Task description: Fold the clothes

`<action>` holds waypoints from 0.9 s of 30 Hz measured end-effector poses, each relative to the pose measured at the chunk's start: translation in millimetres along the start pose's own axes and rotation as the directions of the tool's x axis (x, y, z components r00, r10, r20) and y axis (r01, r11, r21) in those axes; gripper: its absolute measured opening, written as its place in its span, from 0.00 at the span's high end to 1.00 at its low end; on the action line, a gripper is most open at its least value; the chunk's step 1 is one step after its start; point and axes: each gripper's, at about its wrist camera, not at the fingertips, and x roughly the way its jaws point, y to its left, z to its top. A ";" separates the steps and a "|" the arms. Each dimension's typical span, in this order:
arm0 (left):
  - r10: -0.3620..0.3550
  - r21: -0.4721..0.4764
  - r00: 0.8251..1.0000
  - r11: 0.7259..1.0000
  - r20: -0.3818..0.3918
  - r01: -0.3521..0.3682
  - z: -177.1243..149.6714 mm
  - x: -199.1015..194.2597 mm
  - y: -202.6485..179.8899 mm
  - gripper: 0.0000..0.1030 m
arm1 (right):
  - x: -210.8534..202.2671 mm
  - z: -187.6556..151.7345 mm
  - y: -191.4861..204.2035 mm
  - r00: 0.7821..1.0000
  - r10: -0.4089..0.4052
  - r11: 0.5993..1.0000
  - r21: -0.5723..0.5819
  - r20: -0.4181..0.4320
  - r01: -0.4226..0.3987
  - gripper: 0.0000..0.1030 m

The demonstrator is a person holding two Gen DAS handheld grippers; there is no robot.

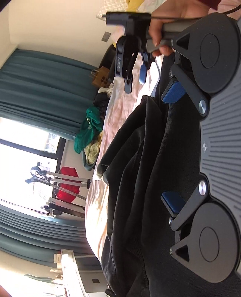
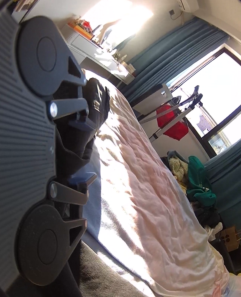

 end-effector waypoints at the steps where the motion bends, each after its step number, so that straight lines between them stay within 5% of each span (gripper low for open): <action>1: -0.005 0.001 1.000 1.000 0.014 0.005 -1.1 0.8 2.6 0.00 | 15.1 1.8 -3.0 0.999 -0.015 0.999 0.032 -0.036 0.016 0.40; 5: -0.047 -0.079 0.999 0.996 0.017 0.048 -1.9 8.9 22.8 0.00 | 69.0 -0.6 3.2 0.984 -0.031 0.999 0.025 -0.174 0.036 0.43; 7: -0.077 -0.132 0.997 0.988 0.002 0.077 -1.5 13.7 34.2 0.00 | 83.6 -2.3 14.4 0.973 -0.063 0.998 -0.018 -0.222 0.060 0.75; 9: -0.085 -0.168 0.996 0.982 -0.008 0.083 -1.4 17.9 43.3 0.00 | 82.1 0.1 26.0 0.975 -0.070 0.998 -0.022 -0.211 0.067 0.94; 15: -0.116 -0.254 0.993 0.961 0.000 0.112 2.3 18.2 56.8 0.00 | 32.5 42.8 57.3 0.997 -0.069 0.996 -0.059 0.031 0.071 0.95; 18: -0.107 -0.224 0.994 0.969 0.014 0.107 3.4 12.8 53.6 0.00 | -8.8 71.4 59.6 0.974 -0.046 0.999 -0.015 0.223 0.051 0.95; 21: -0.103 -0.192 0.994 0.976 0.022 0.106 3.3 10.1 48.6 0.00 | -34.5 72.6 50.2 0.946 -0.130 0.988 -0.039 0.297 0.148 0.95; 24: -0.102 -0.182 0.995 0.978 0.008 0.102 2.3 12.2 44.5 0.00 | -37.4 43.1 25.0 0.957 -0.214 0.972 -0.052 0.198 0.228 0.94; 27: -0.110 -0.216 0.994 0.971 -0.014 0.104 0.7 12.8 45.9 0.00 | -37.1 4.0 -6.4 0.975 -0.217 0.976 0.004 0.053 0.217 0.94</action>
